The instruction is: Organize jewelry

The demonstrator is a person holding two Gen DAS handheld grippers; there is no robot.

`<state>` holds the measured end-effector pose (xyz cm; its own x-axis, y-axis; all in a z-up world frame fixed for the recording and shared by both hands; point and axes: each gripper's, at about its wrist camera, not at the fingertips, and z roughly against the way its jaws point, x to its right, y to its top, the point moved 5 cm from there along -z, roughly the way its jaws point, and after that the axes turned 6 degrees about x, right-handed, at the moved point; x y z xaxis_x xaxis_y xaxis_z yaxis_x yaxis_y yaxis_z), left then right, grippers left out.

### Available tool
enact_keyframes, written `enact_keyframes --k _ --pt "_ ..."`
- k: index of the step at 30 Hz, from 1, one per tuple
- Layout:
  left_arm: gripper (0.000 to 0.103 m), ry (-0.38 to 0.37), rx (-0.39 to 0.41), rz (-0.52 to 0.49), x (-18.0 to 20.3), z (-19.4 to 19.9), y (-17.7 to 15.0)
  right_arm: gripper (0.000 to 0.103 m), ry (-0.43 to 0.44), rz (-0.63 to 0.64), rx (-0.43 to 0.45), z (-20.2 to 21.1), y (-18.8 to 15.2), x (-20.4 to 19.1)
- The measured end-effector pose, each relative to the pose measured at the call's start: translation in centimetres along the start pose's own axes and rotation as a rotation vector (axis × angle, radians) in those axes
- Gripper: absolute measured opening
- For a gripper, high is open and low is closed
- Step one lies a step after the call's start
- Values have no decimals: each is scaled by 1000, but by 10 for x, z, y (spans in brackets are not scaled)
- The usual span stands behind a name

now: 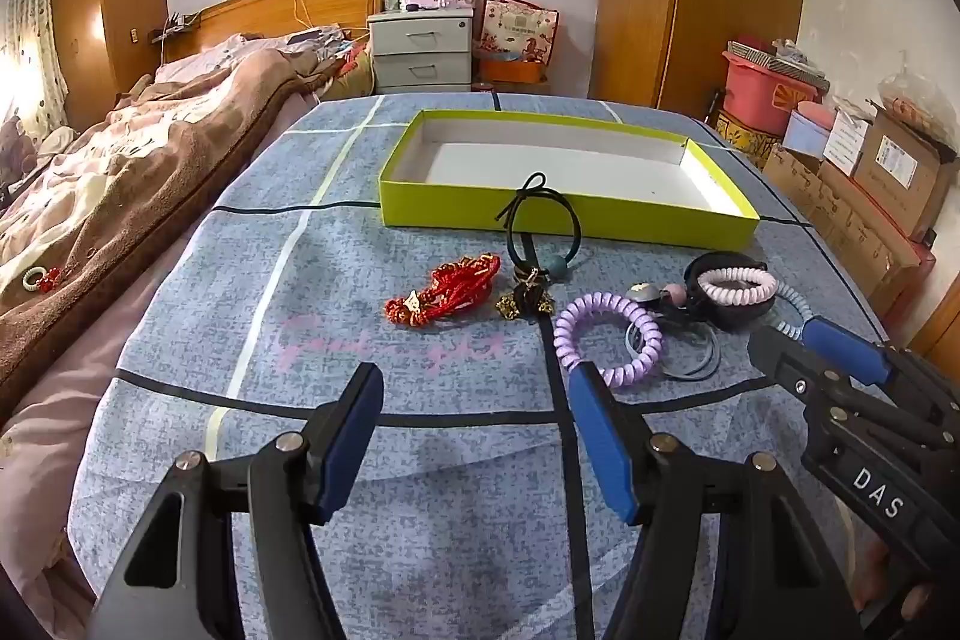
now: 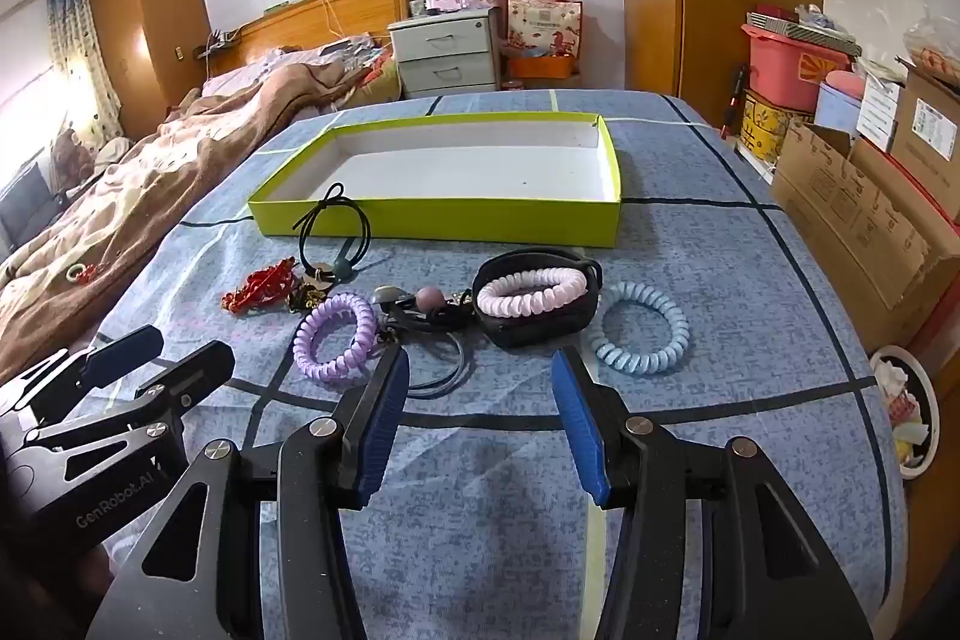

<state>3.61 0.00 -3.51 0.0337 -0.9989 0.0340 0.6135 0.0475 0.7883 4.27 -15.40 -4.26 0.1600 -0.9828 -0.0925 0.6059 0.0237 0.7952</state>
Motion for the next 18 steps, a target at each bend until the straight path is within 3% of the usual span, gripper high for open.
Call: enact_keyframes --k 18 --pt "67 11 -15 2 -3 -5 -1 50 -36 18 4 1 0 -3"
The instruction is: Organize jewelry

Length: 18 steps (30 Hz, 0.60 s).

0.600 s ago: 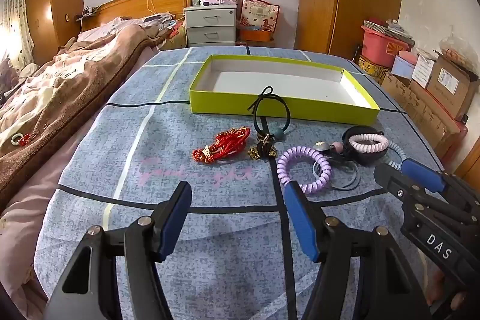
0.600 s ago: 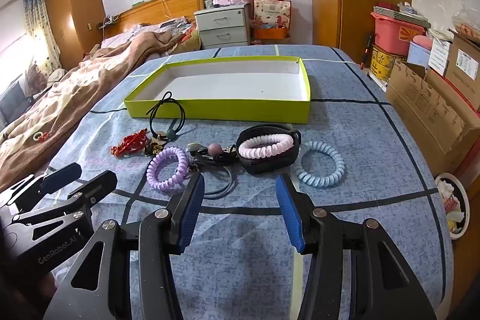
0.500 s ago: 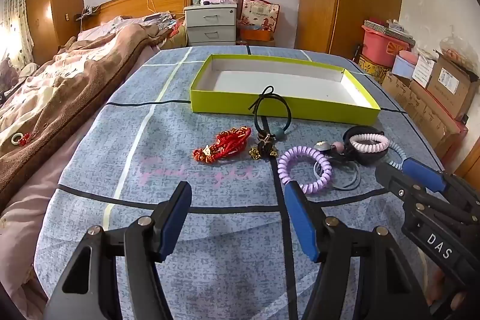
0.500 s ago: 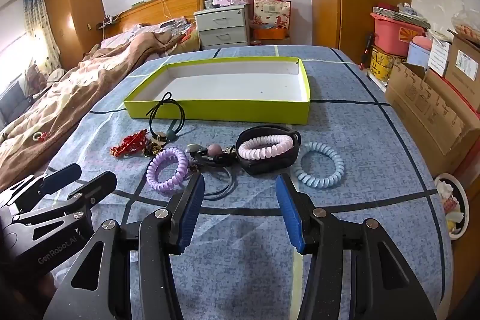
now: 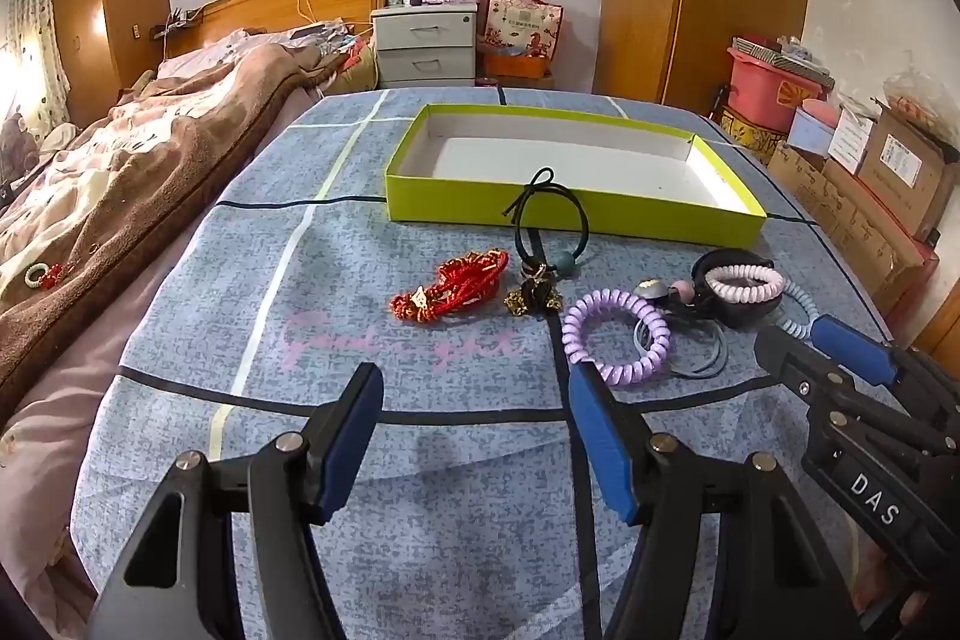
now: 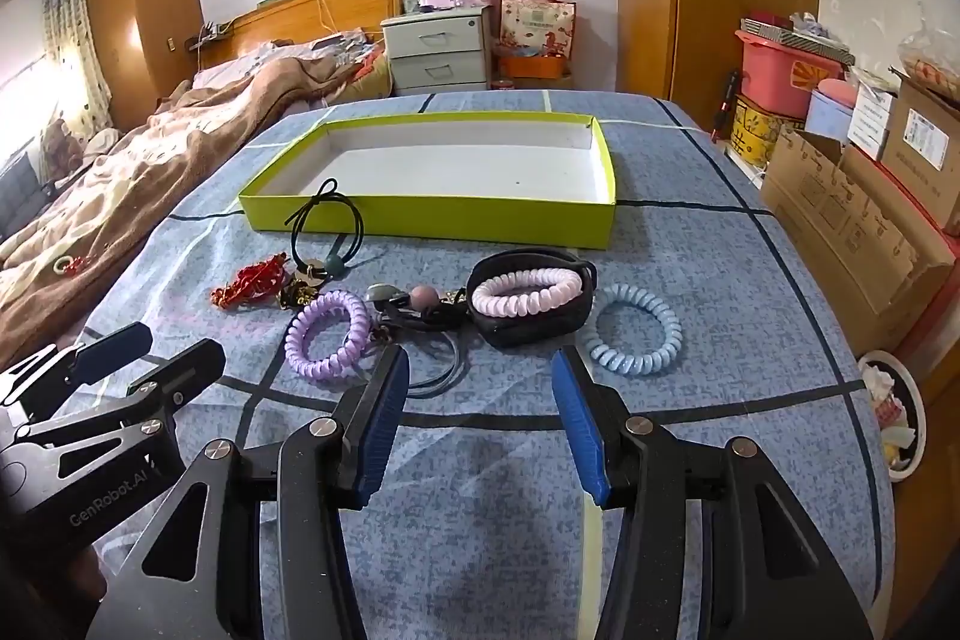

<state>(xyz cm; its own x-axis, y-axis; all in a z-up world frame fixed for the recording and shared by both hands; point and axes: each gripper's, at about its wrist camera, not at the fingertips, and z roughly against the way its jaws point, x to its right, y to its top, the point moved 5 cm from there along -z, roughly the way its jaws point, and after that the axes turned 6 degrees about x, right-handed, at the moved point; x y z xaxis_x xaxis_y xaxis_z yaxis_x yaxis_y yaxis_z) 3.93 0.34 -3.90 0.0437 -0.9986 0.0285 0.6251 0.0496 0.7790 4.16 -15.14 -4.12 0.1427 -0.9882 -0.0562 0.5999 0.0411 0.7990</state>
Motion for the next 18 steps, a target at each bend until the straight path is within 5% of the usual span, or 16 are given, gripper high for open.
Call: enact_keyframes --k 18 --pt "67 5 2 2 0 6 1 50 -8 2 -1 2 0 0"
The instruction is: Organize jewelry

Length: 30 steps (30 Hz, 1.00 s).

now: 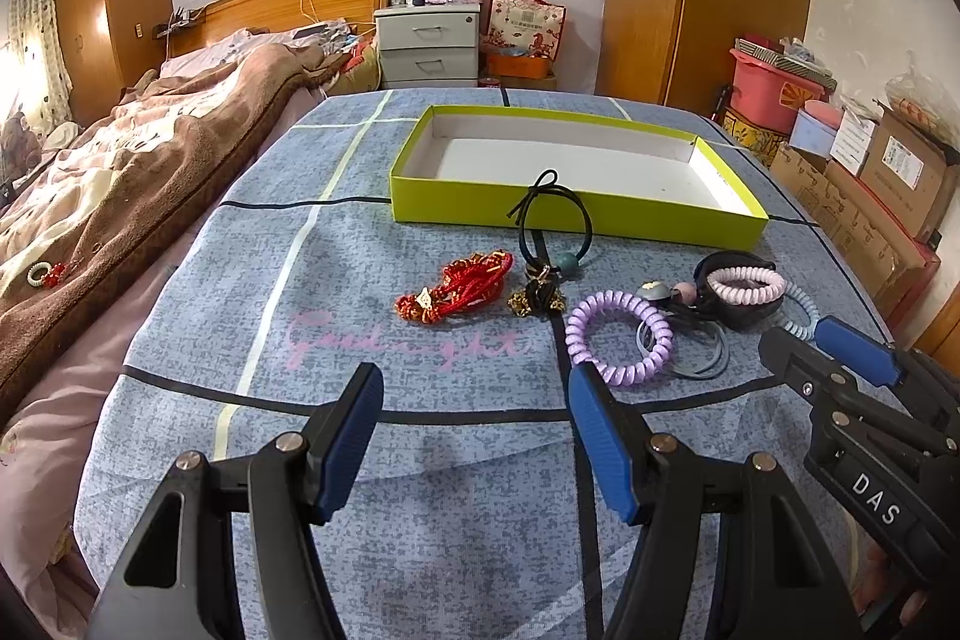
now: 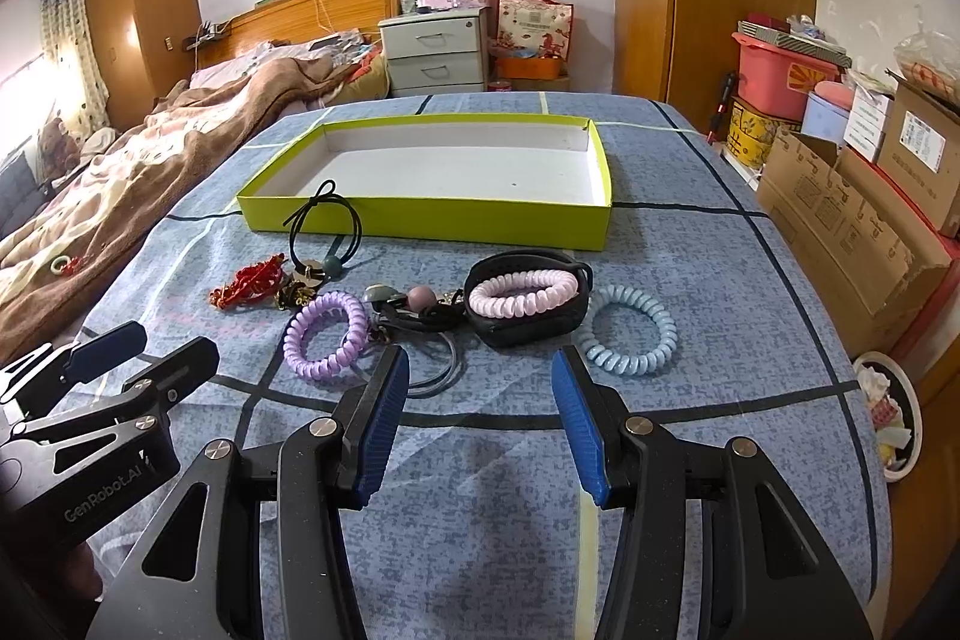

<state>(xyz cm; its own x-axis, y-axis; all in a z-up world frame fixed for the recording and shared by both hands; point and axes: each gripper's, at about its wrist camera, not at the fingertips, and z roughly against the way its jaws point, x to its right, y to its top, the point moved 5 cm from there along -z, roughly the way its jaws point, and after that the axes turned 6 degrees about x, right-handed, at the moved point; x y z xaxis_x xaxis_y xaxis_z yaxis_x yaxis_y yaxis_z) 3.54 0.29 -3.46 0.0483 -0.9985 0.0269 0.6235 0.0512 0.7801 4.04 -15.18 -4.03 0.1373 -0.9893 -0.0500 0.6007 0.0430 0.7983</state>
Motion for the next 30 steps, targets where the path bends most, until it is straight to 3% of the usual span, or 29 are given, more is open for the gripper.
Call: enact_keyframes --k 30 --pt "67 3 -3 -4 -2 0 1 50 1 1 -6 -1 -1 0"
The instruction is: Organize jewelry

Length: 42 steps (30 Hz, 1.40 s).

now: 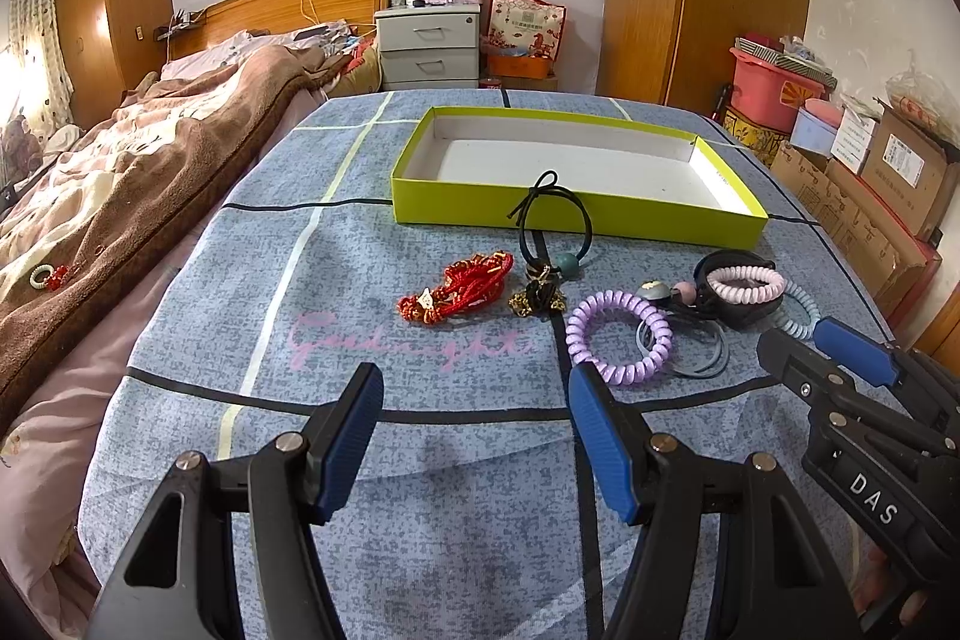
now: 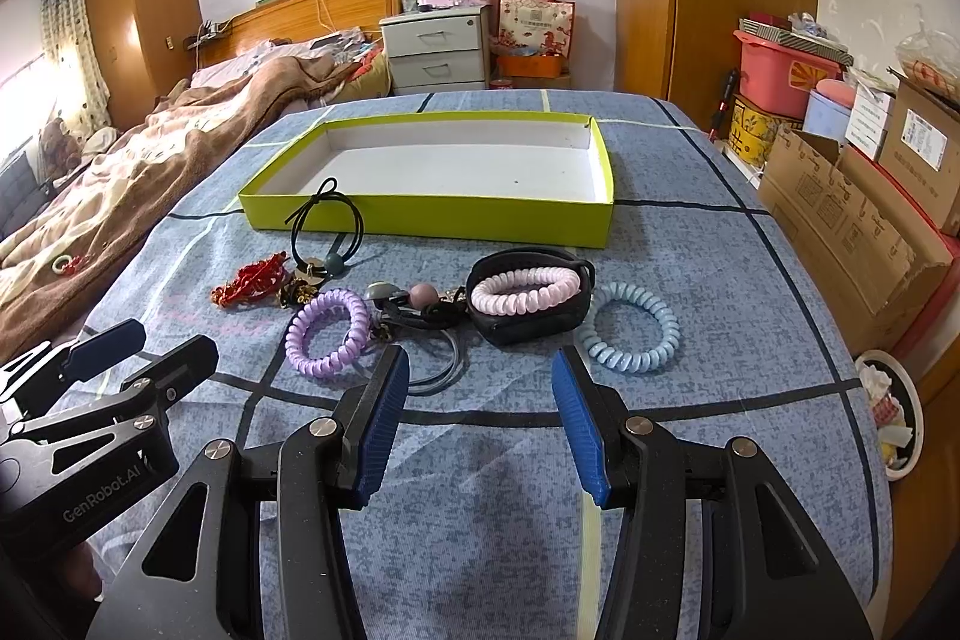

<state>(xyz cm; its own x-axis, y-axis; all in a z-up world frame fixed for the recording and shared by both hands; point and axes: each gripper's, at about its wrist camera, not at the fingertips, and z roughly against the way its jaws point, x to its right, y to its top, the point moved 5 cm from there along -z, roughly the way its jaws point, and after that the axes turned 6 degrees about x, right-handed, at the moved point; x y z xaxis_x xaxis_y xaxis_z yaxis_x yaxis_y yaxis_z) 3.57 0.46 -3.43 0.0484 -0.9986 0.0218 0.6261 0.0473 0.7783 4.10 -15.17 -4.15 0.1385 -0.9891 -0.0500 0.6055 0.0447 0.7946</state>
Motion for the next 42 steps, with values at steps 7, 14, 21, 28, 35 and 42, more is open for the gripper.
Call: enact_keyframes --k 7,14,21,28,35,42 --pt "67 2 1 2 0 0 0 50 4 -1 -2 0 0 0" --pt "67 1 1 2 0 0 0 50 5 1 -5 0 -1 -1" --pt "67 2 -3 2 0 -1 1 50 11 3 -10 -2 -2 -2" --pt "67 -2 -10 6 -3 -3 2 50 44 17 -5 -5 2 -9" --pt "67 -47 -34 41 -17 -10 4 50 76 26 -22 -14 6 -17" --pt "67 -104 -52 48 -32 -16 4 50 170 20 -60 -27 8 -29"
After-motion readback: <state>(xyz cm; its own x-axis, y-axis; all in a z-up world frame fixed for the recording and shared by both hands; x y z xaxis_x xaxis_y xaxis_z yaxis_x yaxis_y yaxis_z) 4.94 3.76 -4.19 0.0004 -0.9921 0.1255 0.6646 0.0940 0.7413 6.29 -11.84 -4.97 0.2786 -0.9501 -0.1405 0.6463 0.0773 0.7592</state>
